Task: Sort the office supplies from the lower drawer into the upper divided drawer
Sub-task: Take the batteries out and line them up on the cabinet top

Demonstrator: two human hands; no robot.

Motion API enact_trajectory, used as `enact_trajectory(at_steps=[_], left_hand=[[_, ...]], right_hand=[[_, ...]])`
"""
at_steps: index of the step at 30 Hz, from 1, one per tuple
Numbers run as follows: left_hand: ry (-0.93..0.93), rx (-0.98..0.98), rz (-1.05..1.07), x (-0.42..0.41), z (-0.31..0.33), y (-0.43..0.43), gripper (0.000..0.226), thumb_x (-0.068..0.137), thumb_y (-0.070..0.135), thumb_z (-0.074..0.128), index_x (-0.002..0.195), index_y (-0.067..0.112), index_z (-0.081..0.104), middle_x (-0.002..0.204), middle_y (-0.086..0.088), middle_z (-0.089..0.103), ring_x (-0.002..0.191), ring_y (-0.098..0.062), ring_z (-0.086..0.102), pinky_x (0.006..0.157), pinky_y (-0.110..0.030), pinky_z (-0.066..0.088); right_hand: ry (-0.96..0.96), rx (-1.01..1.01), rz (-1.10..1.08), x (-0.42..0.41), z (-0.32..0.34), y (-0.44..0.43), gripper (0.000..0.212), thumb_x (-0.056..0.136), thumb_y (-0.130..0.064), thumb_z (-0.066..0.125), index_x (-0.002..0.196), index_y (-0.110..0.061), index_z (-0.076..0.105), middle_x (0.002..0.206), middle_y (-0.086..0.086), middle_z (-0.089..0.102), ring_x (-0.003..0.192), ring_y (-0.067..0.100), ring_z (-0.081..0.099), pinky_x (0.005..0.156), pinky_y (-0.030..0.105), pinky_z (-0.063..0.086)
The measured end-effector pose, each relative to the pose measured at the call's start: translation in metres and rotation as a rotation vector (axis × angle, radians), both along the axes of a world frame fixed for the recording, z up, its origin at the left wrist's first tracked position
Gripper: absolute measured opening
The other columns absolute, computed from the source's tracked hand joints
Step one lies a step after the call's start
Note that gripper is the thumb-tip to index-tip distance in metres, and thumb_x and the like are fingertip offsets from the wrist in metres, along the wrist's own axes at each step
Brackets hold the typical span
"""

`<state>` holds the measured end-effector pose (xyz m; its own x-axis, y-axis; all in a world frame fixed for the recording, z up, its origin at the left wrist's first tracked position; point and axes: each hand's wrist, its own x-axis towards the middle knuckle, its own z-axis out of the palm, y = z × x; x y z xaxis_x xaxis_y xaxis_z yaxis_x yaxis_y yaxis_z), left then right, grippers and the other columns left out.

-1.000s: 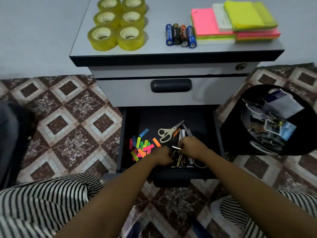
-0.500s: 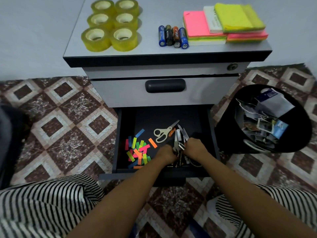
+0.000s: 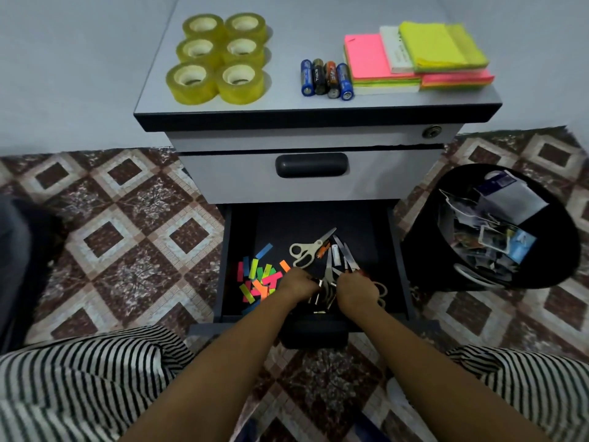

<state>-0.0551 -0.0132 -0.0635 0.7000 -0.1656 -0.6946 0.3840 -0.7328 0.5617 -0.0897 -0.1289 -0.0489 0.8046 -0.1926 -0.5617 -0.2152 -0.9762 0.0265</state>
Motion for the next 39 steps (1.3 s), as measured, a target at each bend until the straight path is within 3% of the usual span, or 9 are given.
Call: enact_trajectory(at_steps=[4, 8, 11, 14, 18, 21, 25, 29, 39], left_hand=[[0.008, -0.076, 0.101, 0.003, 0.009, 0.015, 0.021, 0.083, 0.008, 0.066, 0.064, 0.01, 0.057, 0.066, -0.003, 0.055, 0.06, -0.012, 0.052, 0.055, -0.018, 0.042], [0.06, -0.2, 0.227, 0.006, 0.024, 0.022, 0.008, 0.083, 0.005, 0.067, 0.077, 0.005, 0.061, 0.075, -0.006, 0.059, 0.072, -0.017, 0.057, 0.067, -0.028, 0.051], [0.054, -0.285, 0.261, 0.011, 0.045, 0.021, 0.013, 0.083, 0.004, 0.066, 0.075, 0.007, 0.057, 0.064, -0.003, 0.053, 0.06, -0.011, 0.054, 0.059, -0.024, 0.05], [0.045, -0.379, 0.257, 0.016, 0.074, 0.018, 0.017, 0.085, 0.002, 0.063, 0.073, 0.01, 0.056, 0.059, -0.002, 0.053, 0.048, -0.006, 0.05, 0.047, -0.017, 0.045], [0.002, -0.469, 0.259, 0.028, 0.122, 0.016, 0.01, 0.085, 0.001, 0.064, 0.083, 0.006, 0.055, 0.07, -0.007, 0.052, 0.051, -0.01, 0.054, 0.045, -0.017, 0.048], [-0.027, -0.508, 0.236, 0.037, 0.164, 0.016, 0.01, 0.083, 0.004, 0.067, 0.086, 0.007, 0.058, 0.08, -0.009, 0.058, 0.068, -0.015, 0.057, 0.051, -0.021, 0.054], [-0.051, -0.578, 0.201, 0.042, 0.218, 0.014, 0.019, 0.085, 0.003, 0.065, 0.07, 0.01, 0.056, 0.067, -0.004, 0.057, 0.063, -0.012, 0.053, 0.049, -0.02, 0.053], [-0.109, -0.621, 0.164, 0.056, 0.274, 0.014, 0.012, 0.085, 0.003, 0.065, 0.075, 0.007, 0.059, 0.07, -0.006, 0.059, 0.063, -0.013, 0.056, 0.048, -0.02, 0.053], [-0.398, -0.46, 0.248, 0.122, 0.339, 0.009, 0.015, 0.081, 0.004, 0.071, 0.076, 0.003, 0.056, 0.072, -0.012, 0.061, 0.062, -0.017, 0.06, 0.057, -0.027, 0.052]], right_hand=[[-0.012, 0.067, -0.045, 0.0, 0.004, -0.005, 0.03, 0.094, -0.005, 0.042, 0.12, -0.004, 0.056, 0.127, 0.017, 0.054, 0.112, 0.03, 0.056, 0.083, 0.037, 0.05], [-0.055, 0.271, -0.218, 0.003, 0.008, -0.017, 0.042, 0.092, -0.007, 0.046, 0.134, -0.013, 0.048, 0.116, 0.015, 0.061, 0.092, 0.025, 0.061, 0.072, 0.03, 0.049], [-0.131, 0.484, -0.407, 0.009, 0.026, -0.024, 0.022, 0.093, -0.016, 0.055, 0.103, 0.001, 0.063, 0.087, 0.015, 0.063, 0.071, 0.022, 0.061, 0.058, 0.028, 0.05], [-0.24, 0.698, -0.505, 0.016, 0.049, -0.027, 0.023, 0.091, -0.015, 0.059, 0.073, 0.0, 0.06, 0.077, 0.022, 0.066, 0.07, 0.029, 0.066, 0.067, 0.041, 0.056], [-0.307, 0.906, -0.57, 0.028, 0.097, -0.028, 0.025, 0.091, -0.015, 0.06, 0.068, -0.006, 0.057, 0.068, 0.012, 0.06, 0.061, 0.018, 0.06, 0.064, 0.033, 0.055], [-0.332, 0.993, -0.577, 0.033, 0.142, -0.027, 0.016, 0.092, -0.017, 0.06, 0.082, -0.005, 0.057, 0.077, 0.012, 0.06, 0.063, 0.016, 0.059, 0.053, 0.023, 0.049], [-0.373, 1.042, -0.487, 0.036, 0.199, -0.029, 0.017, 0.091, -0.018, 0.061, 0.08, -0.005, 0.06, 0.07, 0.01, 0.059, 0.056, 0.012, 0.056, 0.044, 0.017, 0.043], [-0.508, 0.967, -0.407, 0.051, 0.258, -0.029, 0.026, 0.088, -0.016, 0.065, 0.066, -0.003, 0.06, 0.041, 0.002, 0.054, 0.03, 0.005, 0.048, 0.036, 0.014, 0.04], [-0.721, 0.806, -0.351, 0.127, 0.323, -0.023, 0.021, 0.083, -0.015, 0.07, 0.08, 0.005, 0.063, 0.057, 0.01, 0.057, 0.04, 0.013, 0.05, 0.039, 0.019, 0.043]])
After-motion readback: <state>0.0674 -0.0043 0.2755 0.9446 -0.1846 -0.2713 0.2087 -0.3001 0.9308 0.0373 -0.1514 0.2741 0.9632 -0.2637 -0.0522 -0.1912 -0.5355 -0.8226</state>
